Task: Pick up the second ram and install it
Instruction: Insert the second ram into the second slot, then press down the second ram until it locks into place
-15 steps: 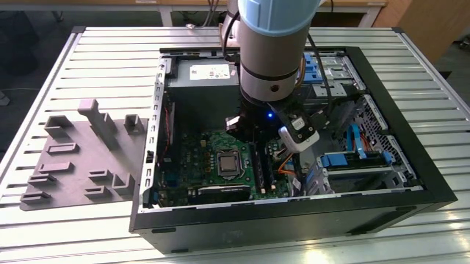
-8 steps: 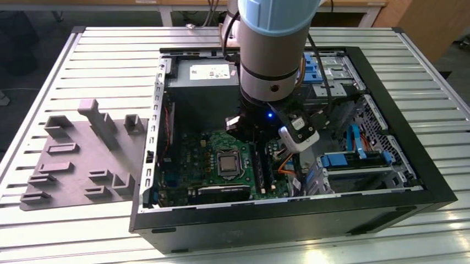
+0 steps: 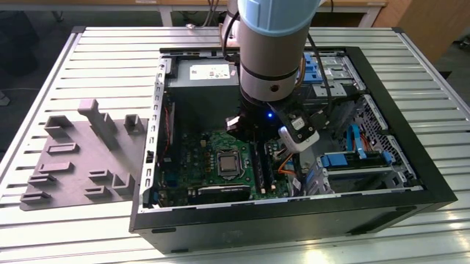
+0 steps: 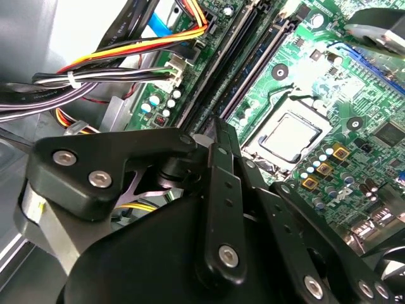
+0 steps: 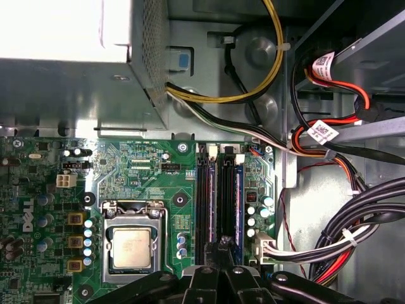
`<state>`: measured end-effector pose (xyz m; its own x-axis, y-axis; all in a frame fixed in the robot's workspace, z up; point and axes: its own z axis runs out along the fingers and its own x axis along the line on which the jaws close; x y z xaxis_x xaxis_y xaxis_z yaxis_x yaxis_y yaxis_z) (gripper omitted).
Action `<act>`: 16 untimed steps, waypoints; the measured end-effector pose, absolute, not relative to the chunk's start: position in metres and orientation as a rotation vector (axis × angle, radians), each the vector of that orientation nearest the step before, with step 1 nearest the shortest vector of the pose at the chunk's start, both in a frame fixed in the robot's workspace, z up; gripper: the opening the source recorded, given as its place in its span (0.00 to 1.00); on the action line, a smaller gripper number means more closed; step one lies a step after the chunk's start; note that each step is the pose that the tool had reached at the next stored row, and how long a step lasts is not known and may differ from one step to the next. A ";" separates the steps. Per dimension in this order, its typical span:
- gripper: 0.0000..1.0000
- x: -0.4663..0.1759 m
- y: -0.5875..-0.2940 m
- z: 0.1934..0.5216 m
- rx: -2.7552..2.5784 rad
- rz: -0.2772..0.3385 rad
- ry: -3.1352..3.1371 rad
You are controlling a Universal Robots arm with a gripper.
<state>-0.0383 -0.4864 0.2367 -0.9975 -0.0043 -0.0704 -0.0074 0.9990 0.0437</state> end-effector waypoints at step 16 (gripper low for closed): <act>0.11 -0.039 -0.484 0.237 -0.009 0.069 3.070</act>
